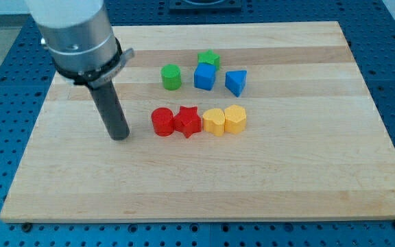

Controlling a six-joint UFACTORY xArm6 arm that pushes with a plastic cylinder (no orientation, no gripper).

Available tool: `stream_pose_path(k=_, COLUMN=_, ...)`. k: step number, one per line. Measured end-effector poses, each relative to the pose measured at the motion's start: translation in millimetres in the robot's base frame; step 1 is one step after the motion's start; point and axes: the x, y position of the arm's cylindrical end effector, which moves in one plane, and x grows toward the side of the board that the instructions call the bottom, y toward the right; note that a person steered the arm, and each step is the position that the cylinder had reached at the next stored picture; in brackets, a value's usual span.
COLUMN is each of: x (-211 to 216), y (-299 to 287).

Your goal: Push the blue blocks along with the green circle slightly to the right

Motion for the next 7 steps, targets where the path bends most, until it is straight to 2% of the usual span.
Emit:
stream_pose_path(k=3, x=-110, y=-1)
stream_pose_path(k=7, x=-118, y=75)
